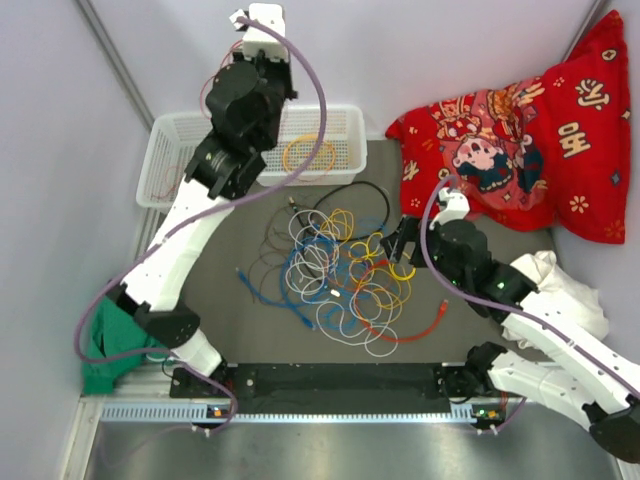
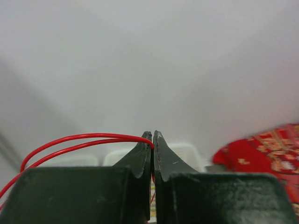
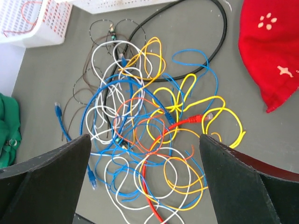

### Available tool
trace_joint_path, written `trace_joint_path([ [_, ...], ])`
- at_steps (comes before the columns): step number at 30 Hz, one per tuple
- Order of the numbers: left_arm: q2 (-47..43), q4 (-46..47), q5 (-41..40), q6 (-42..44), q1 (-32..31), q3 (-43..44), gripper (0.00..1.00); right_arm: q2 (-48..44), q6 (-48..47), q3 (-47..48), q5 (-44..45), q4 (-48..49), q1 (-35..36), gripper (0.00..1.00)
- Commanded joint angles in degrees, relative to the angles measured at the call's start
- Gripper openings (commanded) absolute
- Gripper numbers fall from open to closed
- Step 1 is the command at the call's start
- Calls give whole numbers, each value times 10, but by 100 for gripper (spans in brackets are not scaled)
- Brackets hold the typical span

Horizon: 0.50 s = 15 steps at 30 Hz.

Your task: Untangle the cables

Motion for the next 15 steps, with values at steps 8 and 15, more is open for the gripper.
trace_joint_path([
  [8,98,-25,14,-143,288,14,0,47,0,52,-78,3,-3,98],
  [15,142,30,34,-149,359,-18,0,108,-36,79,-86,3,-3,98],
])
